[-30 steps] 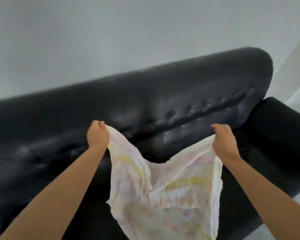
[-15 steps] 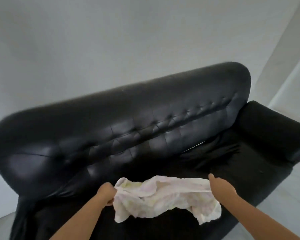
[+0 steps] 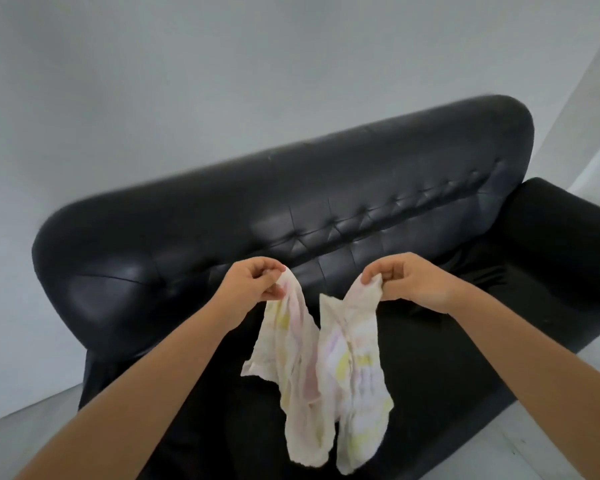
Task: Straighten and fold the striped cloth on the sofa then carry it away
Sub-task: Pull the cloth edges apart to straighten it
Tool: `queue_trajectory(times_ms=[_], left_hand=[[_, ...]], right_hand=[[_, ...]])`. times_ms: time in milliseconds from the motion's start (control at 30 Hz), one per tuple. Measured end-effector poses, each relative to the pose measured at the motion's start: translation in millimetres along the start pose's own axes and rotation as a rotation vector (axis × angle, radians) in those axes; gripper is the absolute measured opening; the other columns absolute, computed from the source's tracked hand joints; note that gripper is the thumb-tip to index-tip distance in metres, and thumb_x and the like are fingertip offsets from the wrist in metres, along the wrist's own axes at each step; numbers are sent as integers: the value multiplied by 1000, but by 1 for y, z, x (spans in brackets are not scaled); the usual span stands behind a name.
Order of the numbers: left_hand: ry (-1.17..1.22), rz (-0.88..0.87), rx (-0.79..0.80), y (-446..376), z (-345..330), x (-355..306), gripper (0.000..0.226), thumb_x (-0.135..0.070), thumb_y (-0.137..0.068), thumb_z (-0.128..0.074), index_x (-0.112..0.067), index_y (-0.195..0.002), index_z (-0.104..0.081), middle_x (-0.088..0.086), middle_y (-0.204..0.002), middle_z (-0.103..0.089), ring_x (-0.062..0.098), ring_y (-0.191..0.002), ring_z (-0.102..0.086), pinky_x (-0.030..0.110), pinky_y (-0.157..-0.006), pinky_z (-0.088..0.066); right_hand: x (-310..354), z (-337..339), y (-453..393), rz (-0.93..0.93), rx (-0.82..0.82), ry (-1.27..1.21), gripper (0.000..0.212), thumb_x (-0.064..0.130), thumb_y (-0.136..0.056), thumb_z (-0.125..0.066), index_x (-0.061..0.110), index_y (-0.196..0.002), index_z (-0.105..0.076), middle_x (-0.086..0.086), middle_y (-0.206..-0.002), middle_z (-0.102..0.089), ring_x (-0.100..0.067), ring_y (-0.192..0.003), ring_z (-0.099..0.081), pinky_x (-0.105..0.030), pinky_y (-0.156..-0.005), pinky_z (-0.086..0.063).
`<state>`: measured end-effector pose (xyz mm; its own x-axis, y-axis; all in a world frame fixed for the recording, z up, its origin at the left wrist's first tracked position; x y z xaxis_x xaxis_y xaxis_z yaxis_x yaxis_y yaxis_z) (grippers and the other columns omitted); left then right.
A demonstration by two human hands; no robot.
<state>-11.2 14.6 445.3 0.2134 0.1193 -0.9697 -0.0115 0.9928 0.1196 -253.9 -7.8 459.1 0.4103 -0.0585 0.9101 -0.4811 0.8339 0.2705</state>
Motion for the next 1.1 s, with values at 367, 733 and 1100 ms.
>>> queue_trajectory(times_ms=[367,733,1100], left_hand=[[-145,312,-157,27,10,148,35,4,-86,-49,-22,-64,-57,10,-81,-58,23,-73,-64,32,-78,-56],[-540,536,-246,55,30,368,28,2,-88,-46,3,-114,-57,22,-119,-58,35,-110,-54,32,-93,-40],[-761,92,-355,2,79,417,38,0,-85,-41,1,-123,-49,25,-123,-52,15,-110,-43,18,-92,-38]], right_hand=[[-138,-89,-43,-345,82,548,31,11,-91,-44,8,-121,-53,-14,-114,-59,-25,-101,-59,-27,-75,-46],[-316,-249,-84,-111,670,1085,29,17,-75,-66,10,-102,-59,-9,-92,-70,-21,-86,-67,-26,-77,-51],[-390,-330,-168,-78,442,1107,37,19,-82,-59,12,-119,-54,-7,-125,-54,-27,-119,-50,-38,-97,-41]])
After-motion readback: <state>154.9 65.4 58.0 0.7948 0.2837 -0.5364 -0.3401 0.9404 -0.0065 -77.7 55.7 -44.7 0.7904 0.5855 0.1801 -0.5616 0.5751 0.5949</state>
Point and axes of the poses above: each hand's wrist, its own y-axis away from the middle knuckle, its own z-axis out of the back of the hand, x = y × z, the point moved 1 cm from there along -y, towards the middle knuckle
